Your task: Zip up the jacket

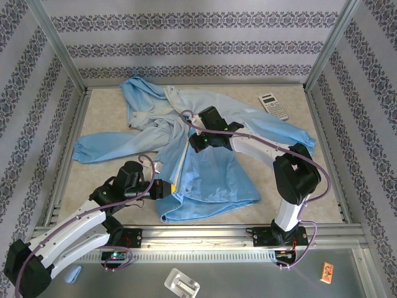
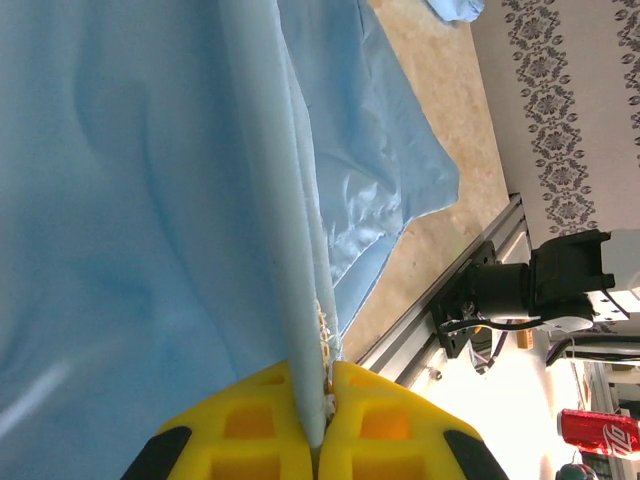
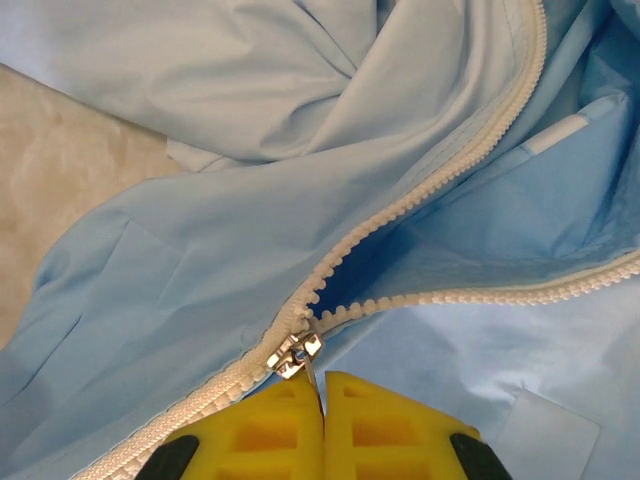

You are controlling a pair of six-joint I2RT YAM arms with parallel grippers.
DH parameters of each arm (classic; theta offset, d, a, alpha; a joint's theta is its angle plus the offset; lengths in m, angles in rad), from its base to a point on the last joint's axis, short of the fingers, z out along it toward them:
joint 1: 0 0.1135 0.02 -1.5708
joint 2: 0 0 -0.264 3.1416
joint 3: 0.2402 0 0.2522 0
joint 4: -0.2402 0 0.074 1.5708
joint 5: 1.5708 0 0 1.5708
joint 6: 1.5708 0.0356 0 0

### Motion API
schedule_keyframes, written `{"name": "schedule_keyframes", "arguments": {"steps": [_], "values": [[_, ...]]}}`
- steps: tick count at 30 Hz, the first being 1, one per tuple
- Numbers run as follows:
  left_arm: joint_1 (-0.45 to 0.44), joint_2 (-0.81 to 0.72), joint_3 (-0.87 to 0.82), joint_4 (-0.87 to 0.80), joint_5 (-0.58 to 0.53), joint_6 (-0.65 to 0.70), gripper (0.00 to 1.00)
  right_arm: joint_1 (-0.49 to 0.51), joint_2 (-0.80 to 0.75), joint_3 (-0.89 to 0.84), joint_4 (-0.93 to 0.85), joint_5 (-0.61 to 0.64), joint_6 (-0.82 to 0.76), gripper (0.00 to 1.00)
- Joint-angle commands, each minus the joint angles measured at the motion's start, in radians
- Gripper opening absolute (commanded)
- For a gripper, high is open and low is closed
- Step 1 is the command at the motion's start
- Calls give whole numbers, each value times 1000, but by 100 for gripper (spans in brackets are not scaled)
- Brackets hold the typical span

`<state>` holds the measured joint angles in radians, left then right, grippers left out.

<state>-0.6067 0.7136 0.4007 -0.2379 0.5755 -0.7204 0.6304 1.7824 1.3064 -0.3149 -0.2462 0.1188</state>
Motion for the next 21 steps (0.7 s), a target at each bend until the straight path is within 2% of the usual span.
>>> {"name": "schedule_keyframes", "arguments": {"steps": [1, 7, 9, 12, 16, 21], "values": [[-22, -26, 12, -103, 178, 15, 0, -90, 16, 79, 122, 206, -21, 0], [-33, -28, 16, -103, 197, 17, 0, -110, 20, 95, 131, 197, -31, 0], [-33, -28, 22, -116, 165, 27, 0, -110, 5, 74, 151, 159, -37, 0], [-33, -18, 40, -139, 62, 48, 2, -96, -14, 32, 158, 108, -49, 0], [-33, 20, 52, -105, 15, 58, 19, -60, -40, -42, 154, 88, -72, 0], [-30, 61, 128, -182, -36, 130, 40, -25, -88, -116, 150, 77, -82, 0]]}}
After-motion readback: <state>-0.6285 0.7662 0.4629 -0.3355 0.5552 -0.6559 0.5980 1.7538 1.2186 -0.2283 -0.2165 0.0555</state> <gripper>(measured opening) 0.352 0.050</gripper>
